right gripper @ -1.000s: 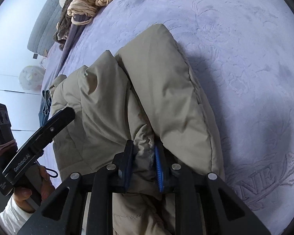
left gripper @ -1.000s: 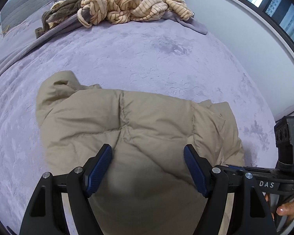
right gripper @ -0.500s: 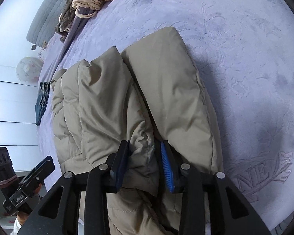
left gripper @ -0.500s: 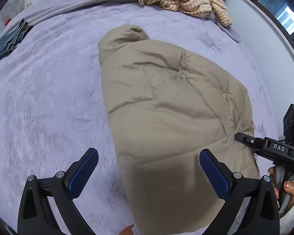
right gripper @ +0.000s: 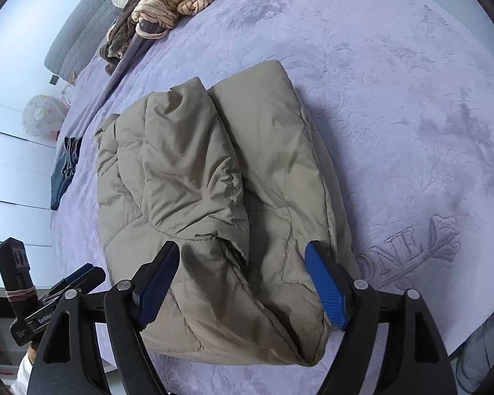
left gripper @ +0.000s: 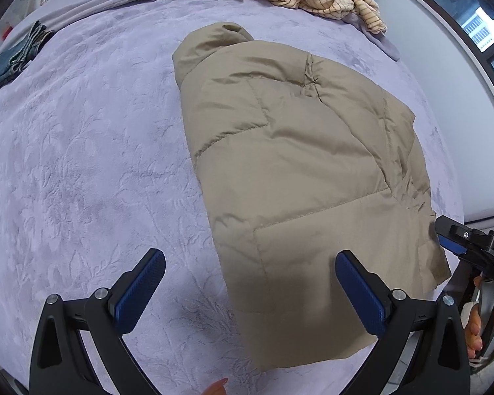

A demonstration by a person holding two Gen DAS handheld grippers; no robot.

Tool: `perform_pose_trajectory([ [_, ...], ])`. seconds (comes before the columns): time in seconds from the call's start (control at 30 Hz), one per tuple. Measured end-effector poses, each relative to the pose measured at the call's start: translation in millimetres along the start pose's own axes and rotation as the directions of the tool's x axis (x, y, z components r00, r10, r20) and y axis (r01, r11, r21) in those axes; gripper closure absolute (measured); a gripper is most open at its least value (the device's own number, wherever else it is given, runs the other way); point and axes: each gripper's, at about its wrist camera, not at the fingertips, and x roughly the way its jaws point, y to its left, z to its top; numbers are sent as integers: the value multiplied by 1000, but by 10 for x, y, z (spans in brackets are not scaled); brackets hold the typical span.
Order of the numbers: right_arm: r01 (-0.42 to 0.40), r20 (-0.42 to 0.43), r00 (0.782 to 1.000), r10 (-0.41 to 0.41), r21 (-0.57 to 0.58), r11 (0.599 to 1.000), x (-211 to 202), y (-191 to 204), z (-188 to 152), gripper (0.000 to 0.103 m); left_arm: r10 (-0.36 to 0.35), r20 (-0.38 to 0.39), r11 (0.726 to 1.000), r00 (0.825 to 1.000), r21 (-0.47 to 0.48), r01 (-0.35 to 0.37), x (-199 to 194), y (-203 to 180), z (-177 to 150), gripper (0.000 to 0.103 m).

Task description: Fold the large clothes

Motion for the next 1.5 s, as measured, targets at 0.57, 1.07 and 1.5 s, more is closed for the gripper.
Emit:
perform_pose_trajectory([
  [0.57,34,30,999,-36,45,998,-145,52,-335,0,-63,-14,997,998,34,64,-51,219,-153,0],
  [1.07,6,-86,996,-8,-23,1000,113,-114,540,0,-133,-9,986,991,-102,131,135,231,229,0],
  [1.5,-185,-218,957,189,40,982,716,-582,884,0,-300,-41,932,953,-226,283,577,305,401,0],
])
